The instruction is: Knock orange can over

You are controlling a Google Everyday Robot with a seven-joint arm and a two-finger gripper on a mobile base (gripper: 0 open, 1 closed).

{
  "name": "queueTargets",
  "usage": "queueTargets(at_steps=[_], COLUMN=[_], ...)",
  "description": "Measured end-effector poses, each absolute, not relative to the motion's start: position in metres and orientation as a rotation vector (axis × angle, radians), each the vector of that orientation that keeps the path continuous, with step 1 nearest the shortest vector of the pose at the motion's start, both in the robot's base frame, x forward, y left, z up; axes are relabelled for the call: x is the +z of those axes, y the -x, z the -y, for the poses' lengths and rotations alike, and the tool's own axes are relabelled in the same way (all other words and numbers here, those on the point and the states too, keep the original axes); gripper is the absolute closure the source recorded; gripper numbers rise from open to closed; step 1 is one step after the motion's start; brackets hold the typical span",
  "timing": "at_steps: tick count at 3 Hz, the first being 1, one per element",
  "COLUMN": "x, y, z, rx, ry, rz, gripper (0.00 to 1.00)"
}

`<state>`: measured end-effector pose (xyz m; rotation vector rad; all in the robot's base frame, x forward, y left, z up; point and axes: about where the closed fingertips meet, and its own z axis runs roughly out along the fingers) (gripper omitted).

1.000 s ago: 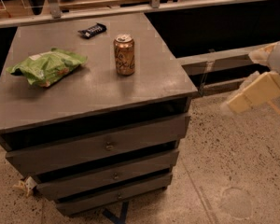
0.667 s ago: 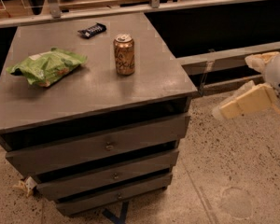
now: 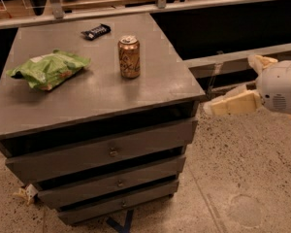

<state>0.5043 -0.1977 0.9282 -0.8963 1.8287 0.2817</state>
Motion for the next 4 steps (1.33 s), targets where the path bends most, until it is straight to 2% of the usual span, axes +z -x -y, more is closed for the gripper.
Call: queueTargets(at_steps=[2,4], x=[0.927,0.914], y=[-0.51,-0.545], z=[0.188,0.158], rx=[0.315,0.374], ry=[0.872,0.831], rz=[-1.817,-1.688], gripper=[0.0,0.0])
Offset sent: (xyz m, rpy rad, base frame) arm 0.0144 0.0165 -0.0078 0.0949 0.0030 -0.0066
